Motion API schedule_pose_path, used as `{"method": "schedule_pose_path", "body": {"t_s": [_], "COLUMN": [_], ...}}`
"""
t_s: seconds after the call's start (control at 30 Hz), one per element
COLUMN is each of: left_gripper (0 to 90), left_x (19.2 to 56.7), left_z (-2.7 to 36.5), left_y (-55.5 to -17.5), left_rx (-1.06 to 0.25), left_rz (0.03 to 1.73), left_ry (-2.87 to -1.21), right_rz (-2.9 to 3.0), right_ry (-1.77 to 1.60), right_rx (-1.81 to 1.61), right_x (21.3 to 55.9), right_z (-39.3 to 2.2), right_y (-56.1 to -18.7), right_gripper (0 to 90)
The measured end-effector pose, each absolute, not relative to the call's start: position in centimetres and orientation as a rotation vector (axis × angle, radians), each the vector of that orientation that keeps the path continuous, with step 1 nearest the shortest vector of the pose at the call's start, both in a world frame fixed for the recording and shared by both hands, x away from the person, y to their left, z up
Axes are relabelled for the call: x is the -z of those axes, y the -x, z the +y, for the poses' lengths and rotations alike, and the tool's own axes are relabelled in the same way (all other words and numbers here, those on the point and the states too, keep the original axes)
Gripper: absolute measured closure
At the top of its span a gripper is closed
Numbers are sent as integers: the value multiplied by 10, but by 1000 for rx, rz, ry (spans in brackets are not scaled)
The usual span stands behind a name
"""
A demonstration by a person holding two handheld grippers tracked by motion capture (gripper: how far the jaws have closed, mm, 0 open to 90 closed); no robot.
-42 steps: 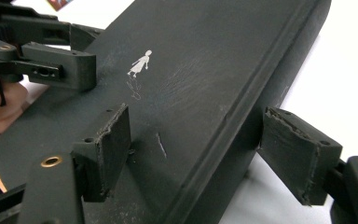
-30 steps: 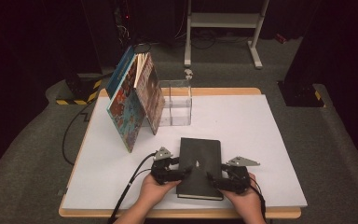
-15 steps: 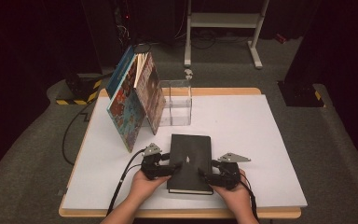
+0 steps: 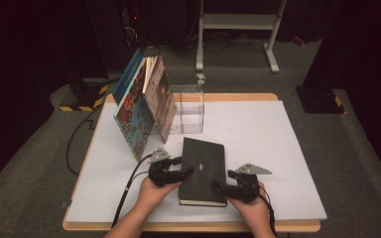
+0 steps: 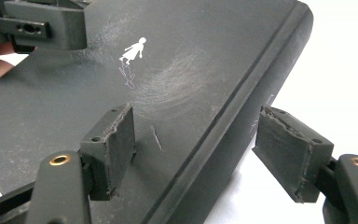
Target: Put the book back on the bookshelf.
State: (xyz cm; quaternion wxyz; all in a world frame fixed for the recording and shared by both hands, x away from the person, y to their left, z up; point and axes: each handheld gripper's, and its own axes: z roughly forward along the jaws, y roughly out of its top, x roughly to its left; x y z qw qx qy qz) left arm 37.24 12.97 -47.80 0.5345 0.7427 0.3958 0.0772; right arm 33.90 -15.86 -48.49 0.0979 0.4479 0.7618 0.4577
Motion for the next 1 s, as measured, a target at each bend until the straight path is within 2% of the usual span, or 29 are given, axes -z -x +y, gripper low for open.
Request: {"method": "schedule_pose_path", "body": {"t_s": [0.23,0.5,0.8,1.0], "left_gripper": [466,573,578,578], "left_x": [486,483,477,474], "left_z": [136,137,137,136], "left_y": [-379,-370,-363,-357], "left_rx": [-121,-158,-237,-278], "left_rz": [891,784,735,710], "left_ry": [-1774,-1726,-1745,-1741], "right_rz": [2277,2277,2301,2342], "right_ry": [-1341,-1374,-1389,-1465], "right_rx": [-1371,-1429,-1437,-1512], "right_x": [487,489,488,494], "right_z": [-159,-160,-160,-160], "right_y": [-340,-347,-356,-370], "right_gripper": [282,254,196,70]}}
